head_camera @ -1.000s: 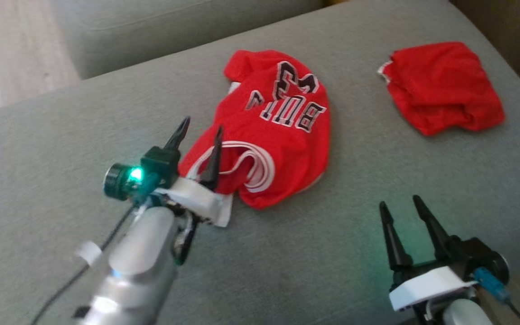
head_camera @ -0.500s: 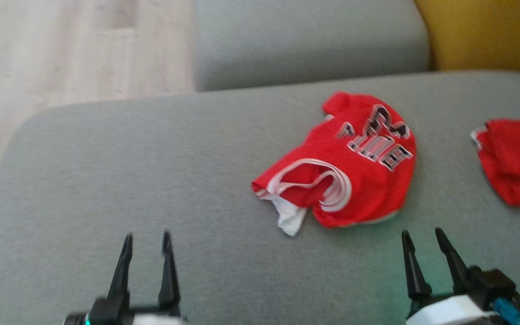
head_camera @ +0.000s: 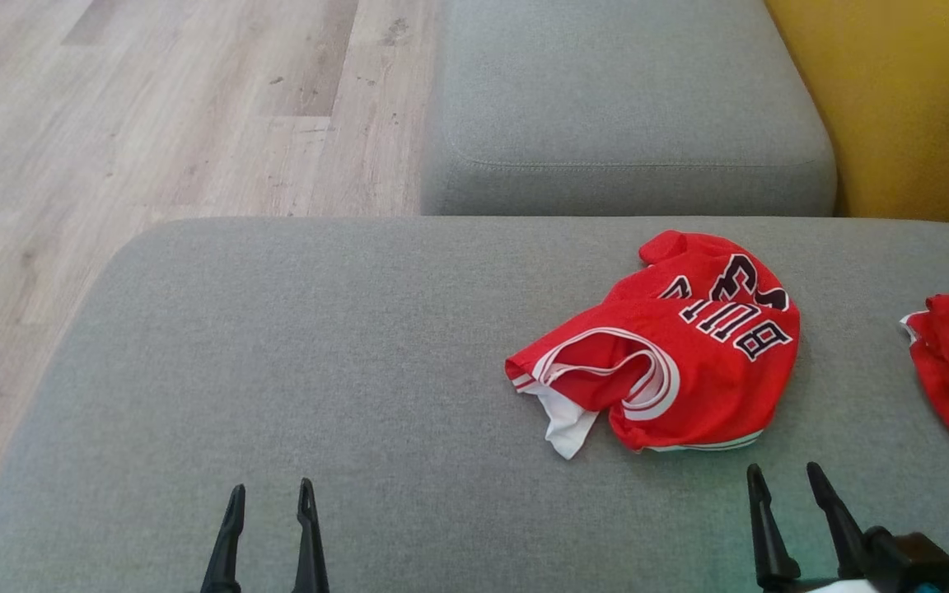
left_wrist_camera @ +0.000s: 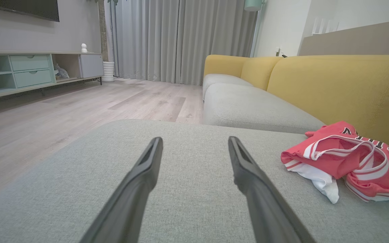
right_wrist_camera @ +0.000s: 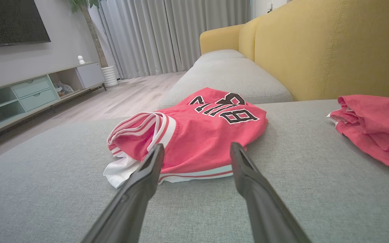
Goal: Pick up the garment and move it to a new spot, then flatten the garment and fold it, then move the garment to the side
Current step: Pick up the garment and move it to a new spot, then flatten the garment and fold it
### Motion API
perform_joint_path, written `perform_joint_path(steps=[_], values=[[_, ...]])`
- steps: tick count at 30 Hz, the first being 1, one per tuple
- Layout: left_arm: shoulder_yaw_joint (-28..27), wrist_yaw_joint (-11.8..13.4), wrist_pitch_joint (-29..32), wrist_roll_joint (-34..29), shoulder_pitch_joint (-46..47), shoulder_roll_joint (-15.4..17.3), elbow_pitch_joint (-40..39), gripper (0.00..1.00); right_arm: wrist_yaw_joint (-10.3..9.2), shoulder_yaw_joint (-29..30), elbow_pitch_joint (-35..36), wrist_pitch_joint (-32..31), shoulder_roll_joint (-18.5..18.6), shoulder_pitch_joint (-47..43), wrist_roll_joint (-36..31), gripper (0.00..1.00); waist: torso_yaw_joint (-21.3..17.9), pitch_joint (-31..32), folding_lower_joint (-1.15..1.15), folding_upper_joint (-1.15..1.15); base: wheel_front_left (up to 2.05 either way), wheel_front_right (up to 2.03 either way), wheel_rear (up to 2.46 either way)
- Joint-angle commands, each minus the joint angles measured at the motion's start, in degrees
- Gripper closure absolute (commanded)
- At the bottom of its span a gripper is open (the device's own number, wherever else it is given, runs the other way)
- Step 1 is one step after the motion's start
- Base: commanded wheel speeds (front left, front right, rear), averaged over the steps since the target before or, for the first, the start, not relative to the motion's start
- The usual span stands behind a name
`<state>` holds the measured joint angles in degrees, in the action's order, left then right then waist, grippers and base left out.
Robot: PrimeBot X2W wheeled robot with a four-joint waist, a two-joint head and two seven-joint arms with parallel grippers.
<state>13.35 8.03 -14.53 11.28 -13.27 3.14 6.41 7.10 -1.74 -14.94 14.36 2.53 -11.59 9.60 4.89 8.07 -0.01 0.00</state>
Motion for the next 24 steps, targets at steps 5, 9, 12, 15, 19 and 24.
perform_joint_path(steps=[5, 9, 12, 15, 19, 24], values=[[-1.4, 0.1, -0.5, 0.0, 2.9, -0.3, -1.4, 0.0, 0.39, -2.1, 2.1, 0.6, 0.4, 1.3, -0.1, 0.0, -0.6, 0.1, 0.01, 0.0, 0.0, 0.0, 0.0], [-1.3, 0.1, -0.5, 0.0, 2.7, -0.3, -1.2, 0.0, 0.39, -2.5, 2.0, 0.6, 0.4, 1.3, -0.4, 0.0, -1.0, 0.1, 0.01, 0.0, 0.0, 0.0, 0.0], [-1.2, 0.1, -0.5, 0.1, 2.8, -0.3, -1.1, 0.0, 0.39, -2.6, 2.1, 0.6, 0.4, 1.1, -0.5, 0.0, -1.3, 0.0, 0.01, 0.0, 0.0, 0.0, 0.0], [-0.6, -0.3, -0.5, 0.2, 3.1, -0.3, -0.5, 0.0, 0.39, -3.0, 2.3, 0.6, 0.3, 1.1, -0.8, 0.0, -2.3, -0.3, 0.01, 0.0, 0.0, 0.0, 0.0], [1.3, -1.2, -0.5, 1.1, 4.3, -0.3, 1.7, 0.0, 0.39, -4.4, 2.6, 0.6, 0.3, 1.9, -1.6, 0.0, -5.3, -1.5, 0.01, 0.0, 0.0, 0.0, 0.0], [7.7, -3.5, -0.5, 1.7, 11.0, -0.3, 9.5, 0.0, 0.39, -6.8, 3.7, 0.6, 0.3, 3.6, -3.1, 0.0, -12.8, -5.1, 0.01, 0.0, 0.0, 0.0, 0.0]])
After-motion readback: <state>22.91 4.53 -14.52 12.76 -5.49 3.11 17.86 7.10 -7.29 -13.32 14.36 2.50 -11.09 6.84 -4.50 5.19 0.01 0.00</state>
